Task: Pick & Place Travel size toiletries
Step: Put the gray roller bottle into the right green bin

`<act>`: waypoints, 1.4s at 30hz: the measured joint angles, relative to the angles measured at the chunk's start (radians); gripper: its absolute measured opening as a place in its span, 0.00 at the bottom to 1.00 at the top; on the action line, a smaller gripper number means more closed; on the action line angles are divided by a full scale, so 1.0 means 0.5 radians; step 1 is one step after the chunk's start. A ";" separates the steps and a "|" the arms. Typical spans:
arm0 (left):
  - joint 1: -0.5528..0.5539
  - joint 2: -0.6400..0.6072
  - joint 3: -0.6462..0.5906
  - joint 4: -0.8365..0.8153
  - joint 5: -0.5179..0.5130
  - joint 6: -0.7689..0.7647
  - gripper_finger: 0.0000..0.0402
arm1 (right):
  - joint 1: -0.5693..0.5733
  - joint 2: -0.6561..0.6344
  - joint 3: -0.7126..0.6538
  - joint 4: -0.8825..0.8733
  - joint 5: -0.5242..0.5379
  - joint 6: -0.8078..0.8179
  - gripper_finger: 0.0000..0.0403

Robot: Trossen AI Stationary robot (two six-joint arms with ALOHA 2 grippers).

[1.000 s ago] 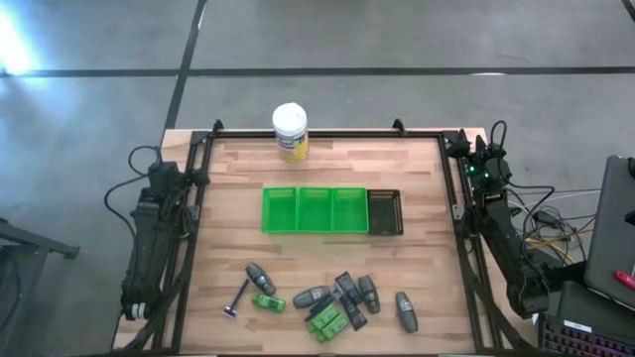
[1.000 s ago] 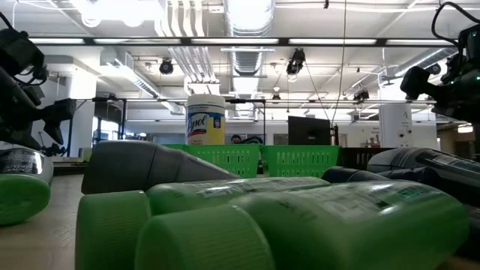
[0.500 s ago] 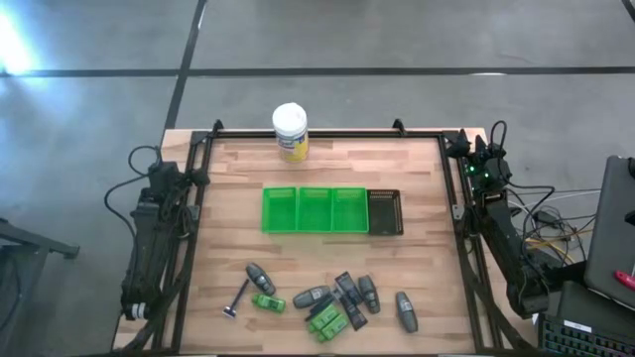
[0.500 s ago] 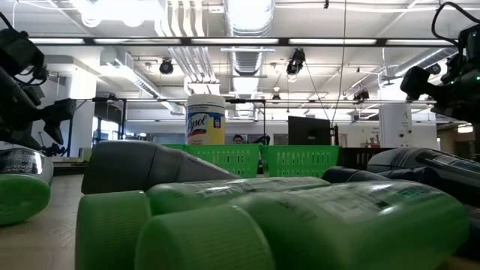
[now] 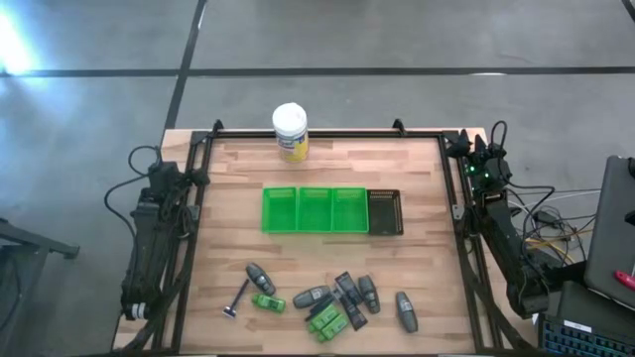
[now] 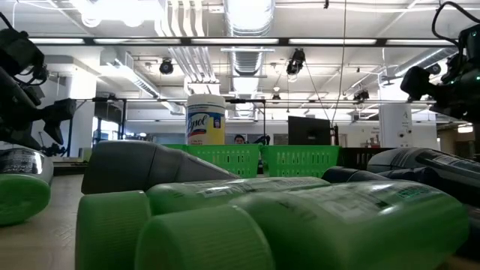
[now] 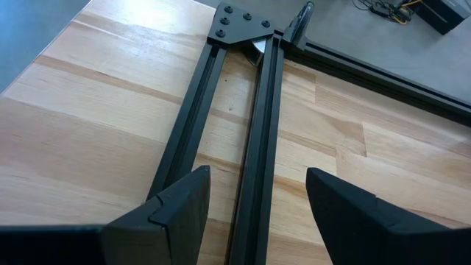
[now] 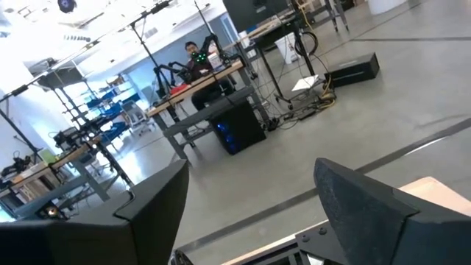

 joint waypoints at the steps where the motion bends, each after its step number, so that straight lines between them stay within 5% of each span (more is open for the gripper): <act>1: -0.001 0.000 0.000 0.000 0.000 0.000 0.57 | 0.001 -0.001 0.000 0.004 0.000 0.001 0.70; 5: -0.001 0.000 0.000 0.000 0.000 0.001 0.57 | 0.000 0.000 0.000 0.012 -0.001 0.028 0.68; 7: 0.000 0.000 0.000 0.000 0.000 0.000 0.57 | 0.000 -0.001 -0.001 0.070 -0.086 0.354 0.67; 10: 0.000 0.000 0.000 0.000 0.000 0.000 0.57 | 0.001 0.004 -0.001 0.117 -0.345 1.066 0.66; 12: -0.001 0.000 0.000 0.000 0.000 0.001 0.57 | 0.000 0.015 -0.001 0.079 -0.491 1.158 0.65; 15: 0.000 0.000 0.000 0.000 0.000 0.000 0.57 | 0.005 0.015 -0.001 0.122 -1.025 1.519 0.63; 19: 0.000 0.000 0.000 0.000 0.000 0.000 0.57 | 0.097 0.066 -0.001 0.483 -1.609 1.385 0.61; 23: 0.000 0.000 0.000 0.000 0.001 0.001 0.57 | 0.287 0.230 0.069 0.587 -1.652 1.458 0.59; 27: 0.000 0.000 0.000 0.000 0.001 0.001 0.57 | 0.672 0.492 0.289 0.292 -1.828 1.286 0.57; 32: 0.000 0.000 0.000 0.000 0.002 0.001 0.57 | 1.338 0.774 0.679 -0.758 -1.725 1.042 0.56; 37: 0.000 0.000 0.000 0.000 0.003 0.001 0.57 | 1.970 0.991 1.066 -1.938 -1.084 0.991 0.59; 42: 0.000 0.000 0.000 0.000 0.003 0.001 0.57 | 2.480 1.090 1.291 -2.248 -0.816 1.307 0.63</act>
